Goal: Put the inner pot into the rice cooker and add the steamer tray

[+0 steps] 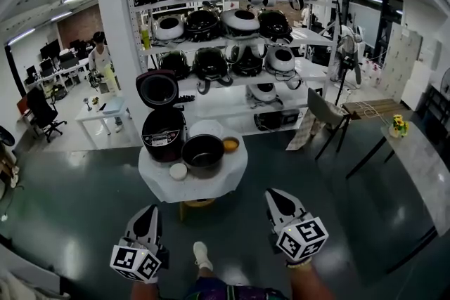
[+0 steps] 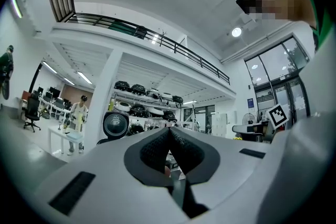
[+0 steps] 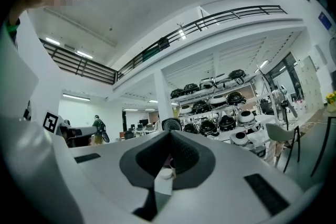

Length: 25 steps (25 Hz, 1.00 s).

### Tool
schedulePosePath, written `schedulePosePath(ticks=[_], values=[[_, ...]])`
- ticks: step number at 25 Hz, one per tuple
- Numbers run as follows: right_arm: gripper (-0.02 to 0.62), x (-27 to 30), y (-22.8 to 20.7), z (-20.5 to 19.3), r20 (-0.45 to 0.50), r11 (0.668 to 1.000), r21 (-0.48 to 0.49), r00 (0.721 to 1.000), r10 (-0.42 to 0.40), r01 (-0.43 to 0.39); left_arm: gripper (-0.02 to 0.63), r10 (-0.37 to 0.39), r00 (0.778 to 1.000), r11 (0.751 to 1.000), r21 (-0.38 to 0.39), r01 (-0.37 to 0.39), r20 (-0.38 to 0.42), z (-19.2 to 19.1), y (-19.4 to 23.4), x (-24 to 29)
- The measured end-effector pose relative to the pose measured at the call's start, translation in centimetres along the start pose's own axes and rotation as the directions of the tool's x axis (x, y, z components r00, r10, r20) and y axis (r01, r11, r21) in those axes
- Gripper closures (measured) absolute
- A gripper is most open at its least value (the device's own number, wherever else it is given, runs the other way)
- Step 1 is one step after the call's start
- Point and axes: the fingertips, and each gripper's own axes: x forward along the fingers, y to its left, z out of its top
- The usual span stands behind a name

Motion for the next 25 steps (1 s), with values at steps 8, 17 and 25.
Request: schedulePosePath(ticks=[8, 17, 25], values=[[0.591, 0.7, -0.5, -0.1, -0.015, 1.000, -0.018, 1.000, -0.009, 0.008, 0.584, -0.009, 1.000, 1.000, 0.005, 0.009, 0.004, -0.2, -0.1, 0.8], [0.594, 1.0, -1.4, 0.2, -0.015, 0.999, -0.046, 1.000, -0.027, 0.026, 0.584, 0.017, 1.000, 0.992, 0.124, -0.017, -0.004, 0.8, 0.1, 1.0], [0.595, 2.3, -1.1, -1.2, -0.042, 1.000, -0.013, 0.999, -0.004, 0.004, 0.584, 0.026, 1.000, 0.992, 0.127, -0.025, -0.005, 0.5, 1.4, 1.0]])
